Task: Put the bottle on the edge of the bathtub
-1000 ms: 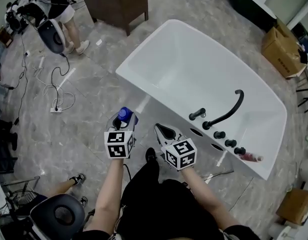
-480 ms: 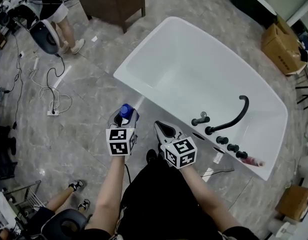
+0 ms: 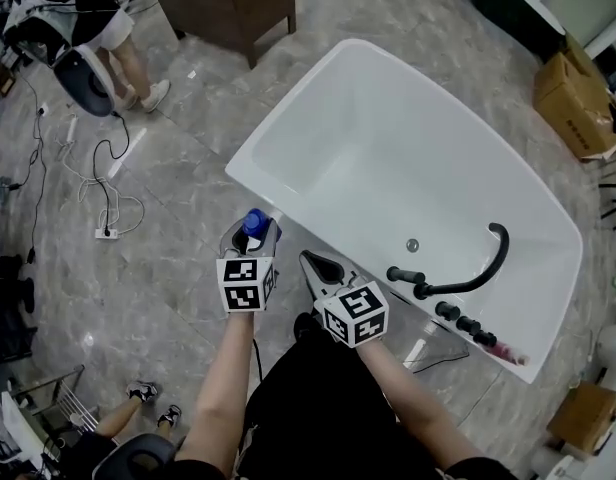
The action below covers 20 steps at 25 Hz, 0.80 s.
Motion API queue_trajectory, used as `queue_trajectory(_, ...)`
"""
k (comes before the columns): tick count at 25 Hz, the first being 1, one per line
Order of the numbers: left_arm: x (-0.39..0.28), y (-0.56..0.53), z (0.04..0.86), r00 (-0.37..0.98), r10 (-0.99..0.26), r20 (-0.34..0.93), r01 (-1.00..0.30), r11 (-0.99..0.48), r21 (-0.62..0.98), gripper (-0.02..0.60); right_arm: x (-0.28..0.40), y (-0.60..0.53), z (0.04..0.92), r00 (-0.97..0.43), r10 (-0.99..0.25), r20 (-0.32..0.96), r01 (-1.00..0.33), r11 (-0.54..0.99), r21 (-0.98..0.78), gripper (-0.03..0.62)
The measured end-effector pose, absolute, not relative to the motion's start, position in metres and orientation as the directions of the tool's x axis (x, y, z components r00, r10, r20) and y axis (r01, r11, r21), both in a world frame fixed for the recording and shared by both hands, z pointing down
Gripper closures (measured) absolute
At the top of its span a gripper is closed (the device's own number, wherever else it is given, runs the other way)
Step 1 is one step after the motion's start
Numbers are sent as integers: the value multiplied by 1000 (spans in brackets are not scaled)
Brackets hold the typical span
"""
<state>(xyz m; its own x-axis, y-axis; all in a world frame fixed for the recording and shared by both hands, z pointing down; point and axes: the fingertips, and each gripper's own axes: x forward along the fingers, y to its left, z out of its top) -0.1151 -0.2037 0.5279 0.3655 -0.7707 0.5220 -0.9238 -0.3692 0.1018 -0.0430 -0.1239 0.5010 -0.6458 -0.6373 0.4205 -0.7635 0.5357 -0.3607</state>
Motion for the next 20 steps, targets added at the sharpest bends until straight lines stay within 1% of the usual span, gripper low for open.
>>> queue_trajectory(8, -112, -262, 550, 329, -779, 534, -938, -333, 91, 421, -38, -173, 525, -654, -603, 456, -756, 543, -366, 591)
queue_trajectory(20, -120, -326, 579, 283, -795, 536, -950, -308, 46, 421, -31, -224, 554, -632, -603, 486, -774, 516, -366, 591)
